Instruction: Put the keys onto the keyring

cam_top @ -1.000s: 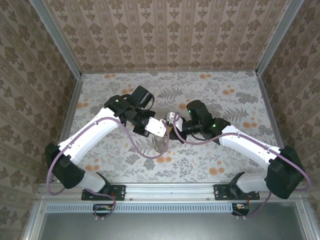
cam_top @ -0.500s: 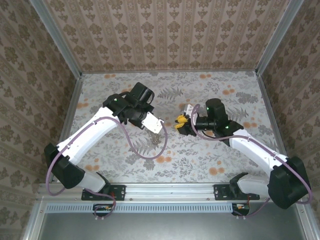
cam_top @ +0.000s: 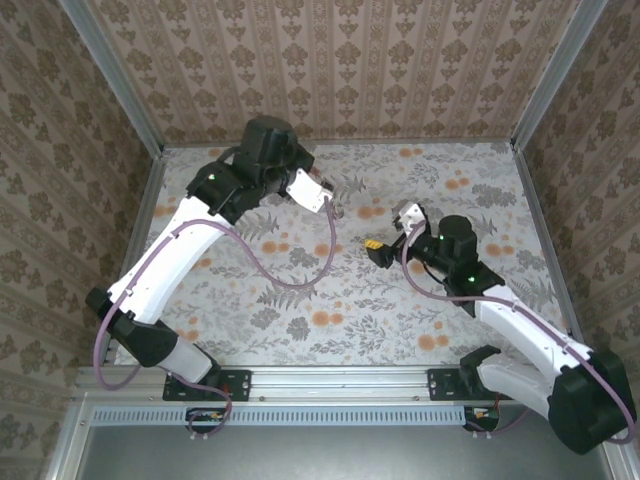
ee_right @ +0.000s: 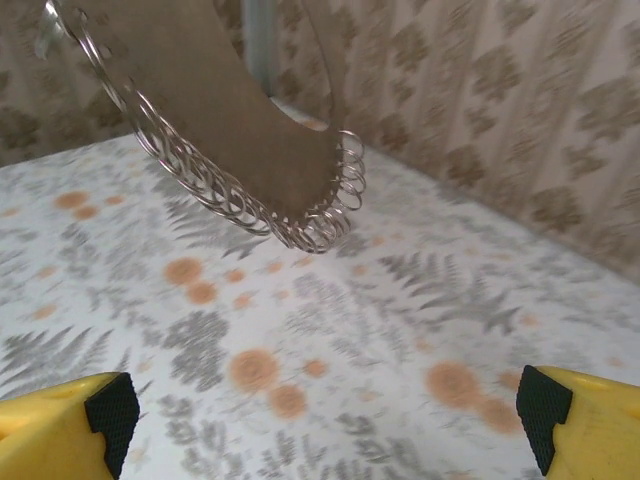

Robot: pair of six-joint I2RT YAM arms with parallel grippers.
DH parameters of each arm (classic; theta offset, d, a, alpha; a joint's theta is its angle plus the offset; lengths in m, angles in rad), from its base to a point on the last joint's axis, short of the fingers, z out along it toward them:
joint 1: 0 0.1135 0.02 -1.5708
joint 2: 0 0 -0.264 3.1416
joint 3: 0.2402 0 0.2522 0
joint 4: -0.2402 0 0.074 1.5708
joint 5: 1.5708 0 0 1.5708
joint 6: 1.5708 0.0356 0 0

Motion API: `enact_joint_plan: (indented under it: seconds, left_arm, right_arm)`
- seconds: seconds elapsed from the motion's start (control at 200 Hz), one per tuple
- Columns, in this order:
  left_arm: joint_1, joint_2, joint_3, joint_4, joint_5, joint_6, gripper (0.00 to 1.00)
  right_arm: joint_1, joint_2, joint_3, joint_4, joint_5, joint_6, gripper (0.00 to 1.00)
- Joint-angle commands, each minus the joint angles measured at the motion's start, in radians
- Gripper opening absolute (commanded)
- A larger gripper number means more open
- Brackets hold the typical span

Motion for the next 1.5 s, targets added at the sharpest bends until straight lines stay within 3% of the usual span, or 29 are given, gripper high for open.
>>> enact_joint_plan:
  seconds: [0.0, 0.18, 0.6, 0.82, 0.98, 1.21, 1.495]
  left_arm:
    - [0.022, 0.013, 0.047, 0.045, 0.113, 0.014, 0.0]
    - [0.035, 0.06, 0.074, 0.041, 0.095, 0.036, 0.0]
    - [0.073, 0.184, 0.019, -0.009, 0.169, -0.143, 0.0]
    - [0.061, 0.351, 0.114, 0.004, 0.15, -0.151, 0.0]
    - [0.01, 0.512, 0.281, -0.017, 0.064, -0.109, 0.0]
    - [-0.035, 0.636, 0.452, 0.014, 0.167, -0.139, 0.0]
    - [-0.075, 0.67, 0.483, 0.035, 0.279, -0.237, 0.0]
  right_arm:
    - [-0.004, -0.073, -0.01, 0.07, 0.163, -0.004, 0.99]
    - [-0.006, -0.148, -0.043, 0.049, 0.218, -0.007, 1.0]
    - [-0.006, -0.211, -0.038, -0.03, 0.271, 0.001, 1.0]
    - [-0.006, -0.202, -0.043, -0.019, 0.412, -0.001, 1.0]
    - [-0.008, -0.207, -0.07, 0.023, 0.501, 0.021, 0.99]
    - [-0.04, -0.283, -0.137, 0.035, 0.594, 0.082, 1.0]
    - [-0.103, -0.332, -0.172, 0.02, 0.594, 0.117, 1.0]
